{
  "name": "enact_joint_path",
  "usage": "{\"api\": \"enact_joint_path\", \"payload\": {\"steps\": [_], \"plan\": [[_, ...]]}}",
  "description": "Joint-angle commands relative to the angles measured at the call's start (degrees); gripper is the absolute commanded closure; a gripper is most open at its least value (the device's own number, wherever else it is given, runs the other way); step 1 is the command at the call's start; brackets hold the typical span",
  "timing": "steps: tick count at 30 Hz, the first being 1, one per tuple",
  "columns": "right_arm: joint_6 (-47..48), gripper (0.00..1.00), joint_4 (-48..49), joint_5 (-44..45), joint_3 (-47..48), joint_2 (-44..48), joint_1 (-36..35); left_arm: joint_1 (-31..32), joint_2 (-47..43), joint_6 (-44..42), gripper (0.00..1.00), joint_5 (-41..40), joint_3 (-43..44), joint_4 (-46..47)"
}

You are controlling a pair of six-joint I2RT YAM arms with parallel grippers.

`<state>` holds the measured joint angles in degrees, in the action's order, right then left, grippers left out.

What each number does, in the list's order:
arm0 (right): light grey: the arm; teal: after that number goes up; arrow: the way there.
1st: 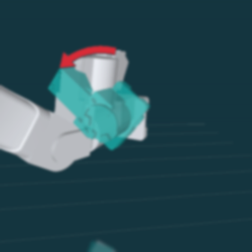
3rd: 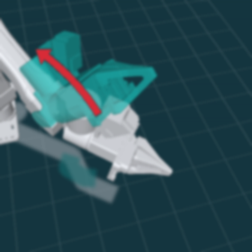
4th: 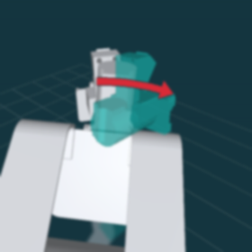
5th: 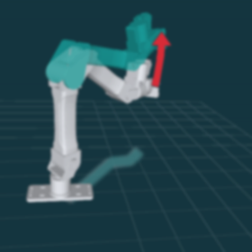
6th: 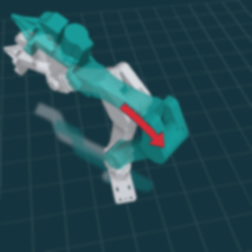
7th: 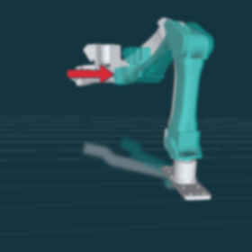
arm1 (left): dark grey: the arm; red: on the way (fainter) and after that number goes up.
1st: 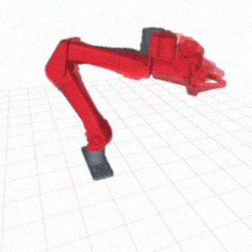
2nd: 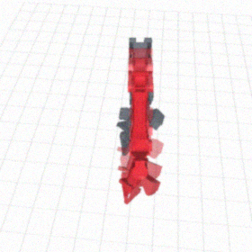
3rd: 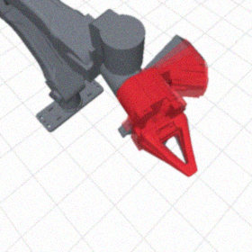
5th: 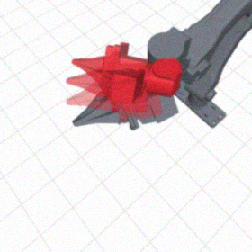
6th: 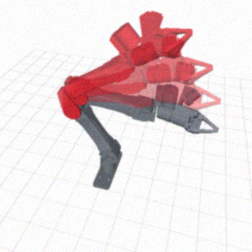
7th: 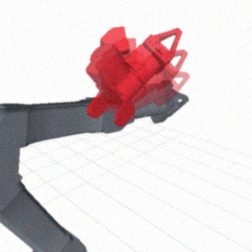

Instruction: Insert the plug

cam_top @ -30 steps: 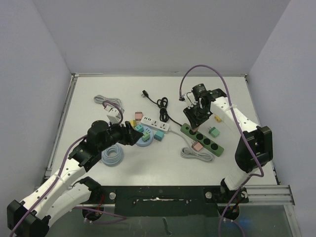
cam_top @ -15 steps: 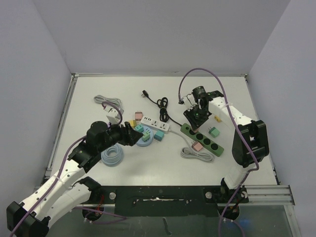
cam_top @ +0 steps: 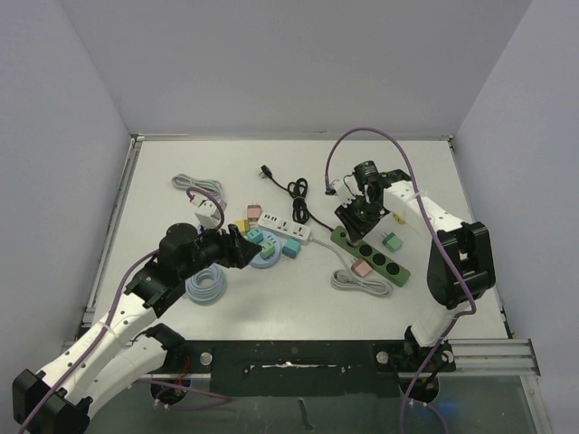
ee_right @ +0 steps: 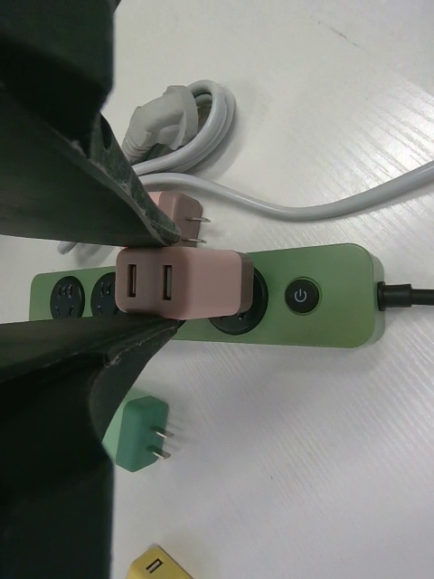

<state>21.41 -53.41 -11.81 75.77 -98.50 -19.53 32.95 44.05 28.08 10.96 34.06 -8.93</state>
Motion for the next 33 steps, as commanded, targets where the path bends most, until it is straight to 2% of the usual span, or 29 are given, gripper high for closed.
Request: {"api": "enact_joint_path", "payload": {"steps": [1, 15, 24, 33], "plan": [[0.7, 0.99, -0.1, -2.2, -0.7, 1.5, -0.3, -0.2, -1.1, 0.0, 0.42, 0.6, 0.4, 3.7], [-2.6, 0.98, 6.3, 12.5, -4.3, -2.2, -2.3, -0.2, -0.7, 0.0, 0.42, 0.3, 0.6, 3.6], [-2.3, 0.99, 11.3, 13.7, -9.5, -2.7, -4.9, -0.2, -0.5, -0.2, 0.42, 0.1, 0.7, 3.5], [-0.9, 1.0, 12.3, 13.3, -10.5, -7.6, -4.6, -0.2, 0.0, -0.3, 0.42, 0.1, 0.8, 3.2]]}}
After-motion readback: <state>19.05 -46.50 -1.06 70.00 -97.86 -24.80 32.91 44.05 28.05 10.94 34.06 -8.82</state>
